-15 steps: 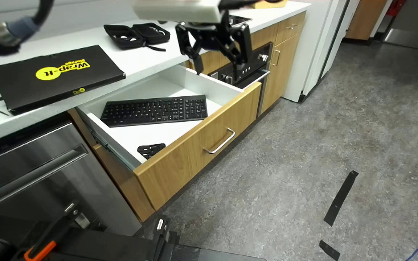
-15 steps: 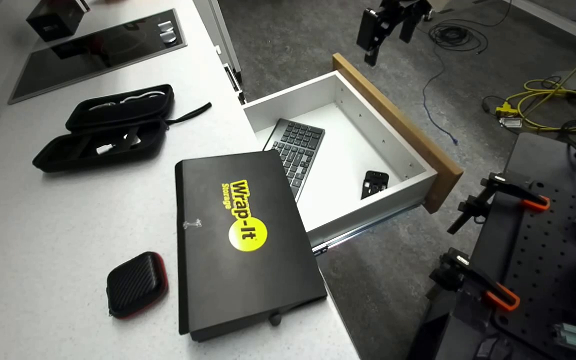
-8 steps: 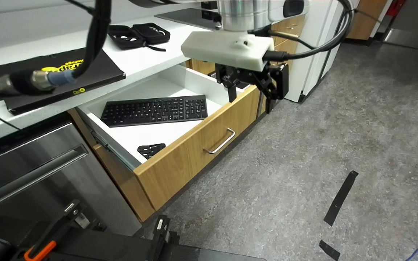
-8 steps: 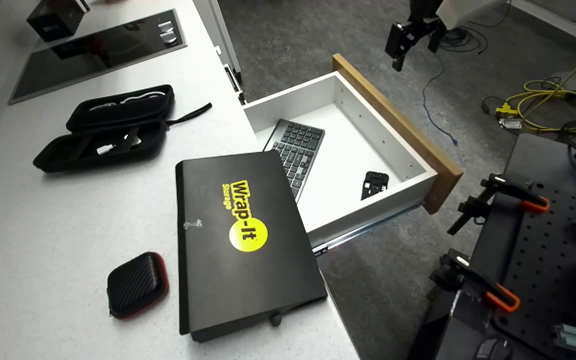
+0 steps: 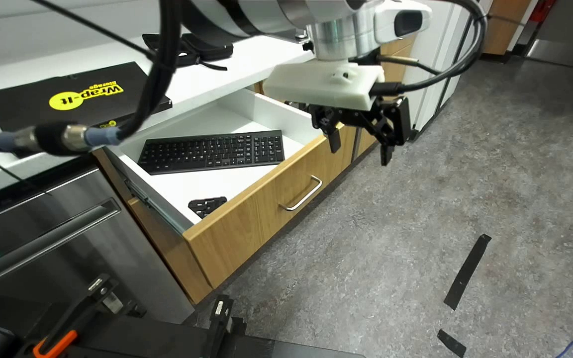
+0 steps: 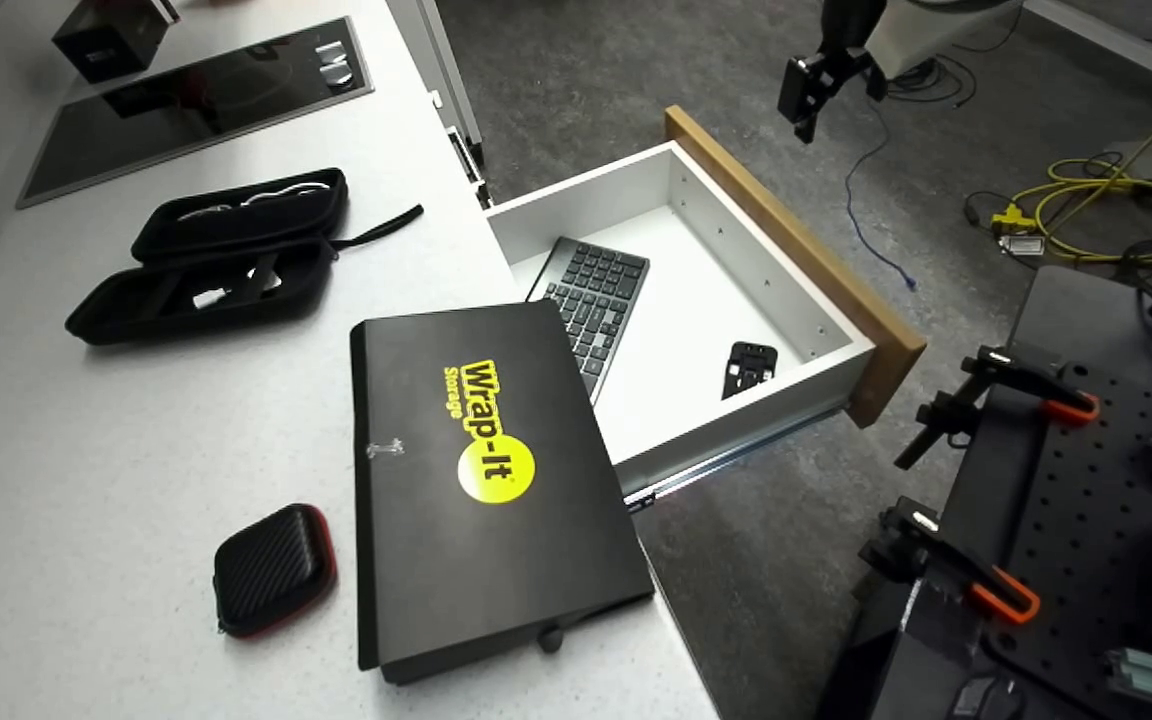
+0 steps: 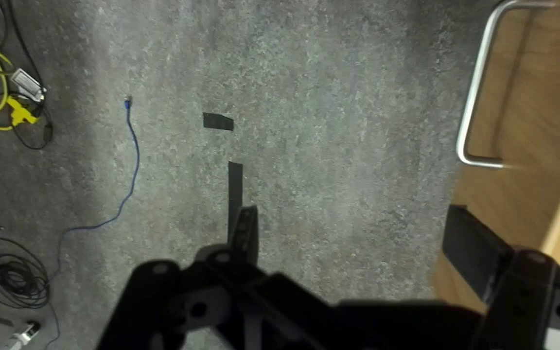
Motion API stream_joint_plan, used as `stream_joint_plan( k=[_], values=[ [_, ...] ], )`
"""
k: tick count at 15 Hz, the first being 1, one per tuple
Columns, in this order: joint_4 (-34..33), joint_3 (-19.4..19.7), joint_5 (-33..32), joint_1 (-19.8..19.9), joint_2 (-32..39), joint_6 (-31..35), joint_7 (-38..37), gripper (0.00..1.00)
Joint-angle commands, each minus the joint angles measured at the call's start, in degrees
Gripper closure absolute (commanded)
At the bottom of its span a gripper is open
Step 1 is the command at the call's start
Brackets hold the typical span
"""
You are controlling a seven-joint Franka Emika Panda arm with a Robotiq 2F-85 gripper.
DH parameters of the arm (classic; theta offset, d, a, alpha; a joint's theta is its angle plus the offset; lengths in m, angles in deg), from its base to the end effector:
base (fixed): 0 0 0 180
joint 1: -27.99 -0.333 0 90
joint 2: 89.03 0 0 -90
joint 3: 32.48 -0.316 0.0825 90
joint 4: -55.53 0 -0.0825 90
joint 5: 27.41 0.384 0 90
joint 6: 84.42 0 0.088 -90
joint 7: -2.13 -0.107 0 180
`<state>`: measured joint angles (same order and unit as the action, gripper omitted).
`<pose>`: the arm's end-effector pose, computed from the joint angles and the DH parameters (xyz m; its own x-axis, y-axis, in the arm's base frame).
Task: Close the drawer
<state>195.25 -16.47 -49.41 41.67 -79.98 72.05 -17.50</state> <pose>0.4409 -0.2371 0.2533 0.8678 -0.4690 0.1641 -0.4945 -0.8477 0.1922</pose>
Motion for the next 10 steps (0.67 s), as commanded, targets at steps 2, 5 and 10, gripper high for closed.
stream_joint_plan(
  k=[2, 5, 10],
  values=[
    [-9.25, 5.62, -3.06, -3.19, 13.10, 2.01, -9.81, 0.00],
    [-13.22, 5.70, 2.57, -4.11, 19.50, 3.11, -9.35, 0.00],
    [-15.61, -1.25, 17.69, -2.41, 24.27, 4.49, -4.47, 0.00]
  ],
)
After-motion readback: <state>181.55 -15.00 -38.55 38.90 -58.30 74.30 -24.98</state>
